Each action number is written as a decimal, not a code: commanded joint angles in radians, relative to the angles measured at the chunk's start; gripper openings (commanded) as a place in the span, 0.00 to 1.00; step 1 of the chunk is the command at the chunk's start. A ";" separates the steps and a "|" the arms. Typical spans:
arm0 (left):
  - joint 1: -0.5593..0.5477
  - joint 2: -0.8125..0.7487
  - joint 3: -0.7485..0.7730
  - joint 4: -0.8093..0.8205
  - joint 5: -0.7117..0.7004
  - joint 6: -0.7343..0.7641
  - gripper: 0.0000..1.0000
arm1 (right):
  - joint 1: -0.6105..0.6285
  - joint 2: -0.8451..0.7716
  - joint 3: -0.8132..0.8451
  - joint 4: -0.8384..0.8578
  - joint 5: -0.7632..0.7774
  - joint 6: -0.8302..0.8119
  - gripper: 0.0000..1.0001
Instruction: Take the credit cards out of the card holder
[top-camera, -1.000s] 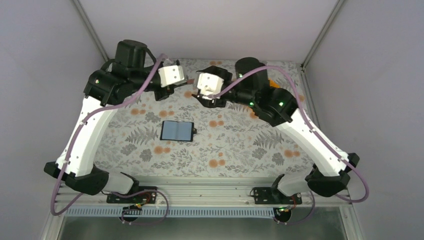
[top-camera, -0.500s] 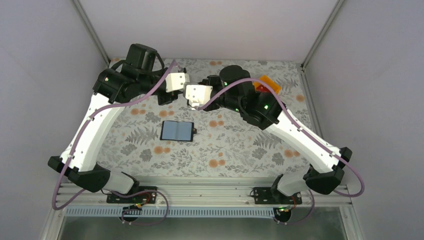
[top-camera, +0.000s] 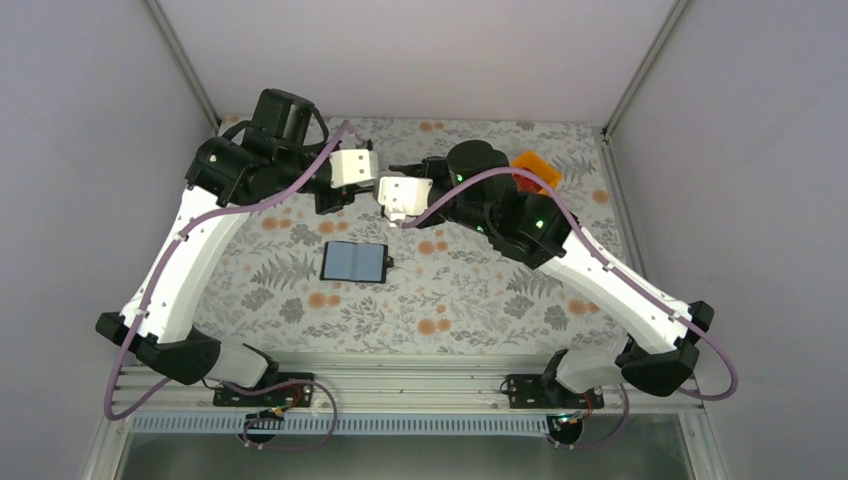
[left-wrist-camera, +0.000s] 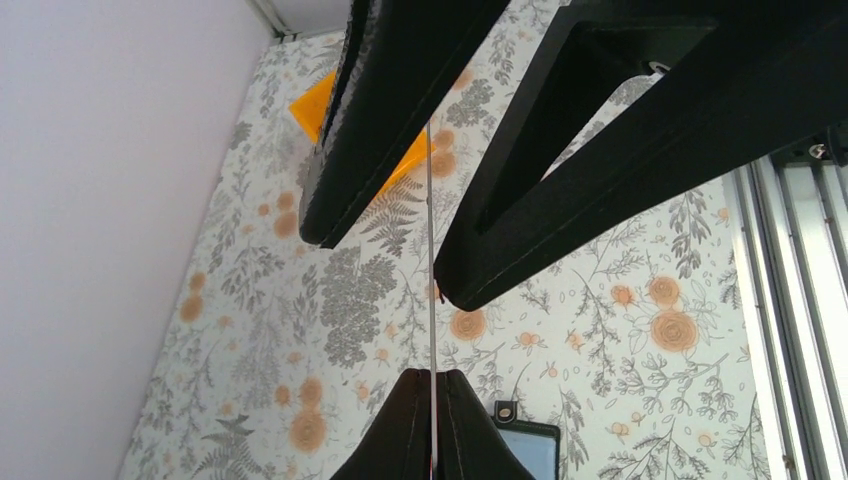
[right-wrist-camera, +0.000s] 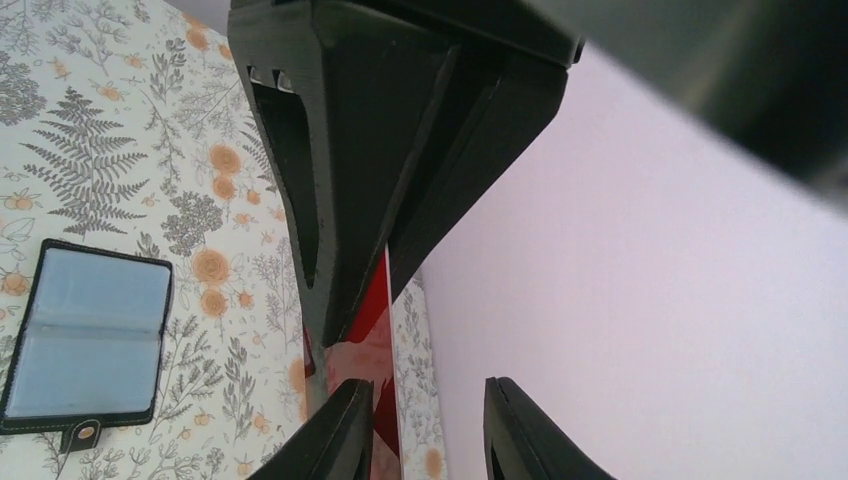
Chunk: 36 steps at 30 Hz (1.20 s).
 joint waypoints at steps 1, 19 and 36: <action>-0.013 -0.013 0.040 -0.012 0.125 0.036 0.02 | -0.002 0.012 -0.034 -0.053 0.043 0.026 0.29; -0.012 -0.018 0.029 0.003 0.153 0.082 0.02 | -0.001 -0.021 -0.098 -0.096 0.016 0.037 0.32; -0.053 0.000 -0.050 0.012 0.135 0.088 0.02 | -0.002 -0.029 -0.101 -0.067 -0.010 0.060 0.26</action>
